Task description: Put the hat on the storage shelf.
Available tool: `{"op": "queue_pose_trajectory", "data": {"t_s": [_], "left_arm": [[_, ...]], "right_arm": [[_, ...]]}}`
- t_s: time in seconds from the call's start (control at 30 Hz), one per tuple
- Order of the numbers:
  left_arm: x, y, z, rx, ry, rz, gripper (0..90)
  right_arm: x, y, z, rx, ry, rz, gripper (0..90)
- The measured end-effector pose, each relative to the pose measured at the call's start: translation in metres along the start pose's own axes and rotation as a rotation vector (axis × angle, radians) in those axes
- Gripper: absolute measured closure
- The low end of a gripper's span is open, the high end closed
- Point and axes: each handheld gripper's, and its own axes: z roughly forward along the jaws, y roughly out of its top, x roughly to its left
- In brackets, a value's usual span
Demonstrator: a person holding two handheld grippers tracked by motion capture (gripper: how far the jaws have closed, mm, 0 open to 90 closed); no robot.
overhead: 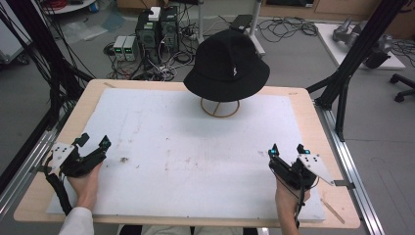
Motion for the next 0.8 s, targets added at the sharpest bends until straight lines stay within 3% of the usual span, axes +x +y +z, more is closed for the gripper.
{"op": "queue_pose_trajectory", "data": {"t_s": [0.47, 0.8], "left_arm": [[0.000, 0.000, -0.001, 0.009, -0.012, 0.015, 23.4], [0.000, 0.000, -0.001, 0.007, -0.012, 0.010, 23.4]], "right_arm": [[0.004, -0.005, 0.012, 0.024, 0.037, -0.027, 17.5], [0.001, -0.006, 0.008, 0.042, 0.038, -0.002, 17.5]]}}
